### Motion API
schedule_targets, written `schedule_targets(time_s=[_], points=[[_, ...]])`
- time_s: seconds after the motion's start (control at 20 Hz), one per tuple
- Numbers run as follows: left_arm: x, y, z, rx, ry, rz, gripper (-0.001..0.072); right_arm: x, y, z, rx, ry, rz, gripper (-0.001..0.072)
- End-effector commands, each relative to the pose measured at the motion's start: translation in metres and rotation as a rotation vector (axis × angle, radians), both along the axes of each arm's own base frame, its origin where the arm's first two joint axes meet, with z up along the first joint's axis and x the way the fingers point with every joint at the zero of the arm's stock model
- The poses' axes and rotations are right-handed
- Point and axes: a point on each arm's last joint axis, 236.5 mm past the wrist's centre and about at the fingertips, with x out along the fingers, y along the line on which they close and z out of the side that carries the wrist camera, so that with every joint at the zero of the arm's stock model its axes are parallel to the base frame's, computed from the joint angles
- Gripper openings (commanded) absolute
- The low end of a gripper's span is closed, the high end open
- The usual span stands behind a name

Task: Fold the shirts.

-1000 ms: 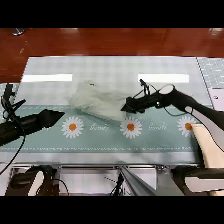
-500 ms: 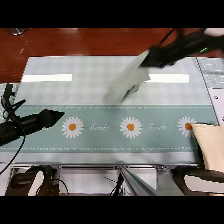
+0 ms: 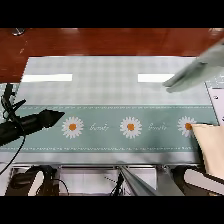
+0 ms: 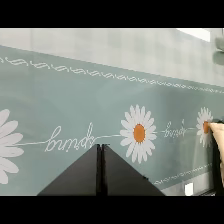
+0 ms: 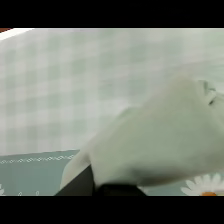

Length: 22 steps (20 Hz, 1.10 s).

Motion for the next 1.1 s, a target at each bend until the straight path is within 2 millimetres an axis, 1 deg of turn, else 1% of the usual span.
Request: schedule_targets(time_s=[0.0, 0.1, 0.2, 0.25, 0.45, 0.5, 0.55, 0.6, 0.65, 0.7, 0.75, 0.8, 0.9, 0.95, 1.0, 1.05], points=[[0.000, 0.000, 0.000, 0.001, 0.000, 0.000, 0.0020, -0.050, -0.069, 0.002, -0.017, 0.055, -0.224, 0.0026], [0.000, 0.000, 0.000, 0.001, -0.001, 0.001, 0.0019, -0.073, -0.093, -0.008, 0.000, 0.084, -0.327, 0.0026], [0.001, 0.001, 0.000, 0.012, -0.017, -0.005, 0.0020, -0.104, -0.107, -0.027, 0.028, 0.142, -0.448, 0.0026], [0.001, 0.001, 0.000, 0.028, -0.033, -0.021, 0.0019, -0.120, -0.110, -0.038, 0.048, 0.170, -0.500, 0.0027], [0.001, 0.001, 0.000, 0.031, -0.035, -0.025, 0.0020, -0.193, -0.116, -0.095, 0.110, 0.334, -0.768, 0.0029], [0.000, 0.000, 0.000, 0.031, -0.033, -0.028, 0.0020, -0.214, -0.119, -0.108, 0.099, 0.387, -0.852, 0.0029], [0.001, 0.000, 0.000, 0.031, -0.033, -0.027, 0.0020, -0.239, -0.126, -0.118, 0.058, 0.453, -0.949, 0.0029], [0.001, 0.001, 0.000, 0.031, -0.034, -0.027, 0.0019, -0.267, -0.135, -0.121, -0.006, 0.520, -1.060, 0.0029], [0.001, 0.001, 0.000, 0.031, -0.034, -0.026, 0.0020, -0.295, -0.144, -0.117, -0.078, 0.571, -1.185, 0.0029], [0.002, 0.001, 0.000, 0.031, -0.036, -0.023, 0.0020, -0.316, -0.149, -0.112, -0.134, 0.600, -1.273, 0.0029], [0.002, 0.001, 0.001, 0.031, -0.038, -0.021, 0.0020, -0.329, -0.150, -0.107, -0.169, 0.610, -1.337, 0.0029], [0.004, 0.002, 0.001, 0.032, -0.042, -0.015, 0.0020, -0.335, -0.151, -0.104, -0.188, 0.612, -1.357, 0.0029], [0.006, 0.004, 0.002, 0.037, -0.055, -0.006, 0.0020, -0.335, -0.150, -0.103, -0.192, 0.613, -1.347, 0.0033], [0.007, 0.006, 0.002, 0.080, -0.093, -0.037, 0.0020, -0.330, -0.149, -0.104, -0.182, 0.603, -1.324, 0.0182], [0.009, 0.009, 0.004, 0.118, -0.132, -0.059, 0.0020, -0.323, -0.146, -0.106, -0.173, 0.592, -1.278, 0.0504], [0.014, 0.014, 0.008, 0.129, -0.151, -0.042, 0.0020, -0.317, -0.144, -0.107, -0.165, 0.580, -1.237, 0.0624]])
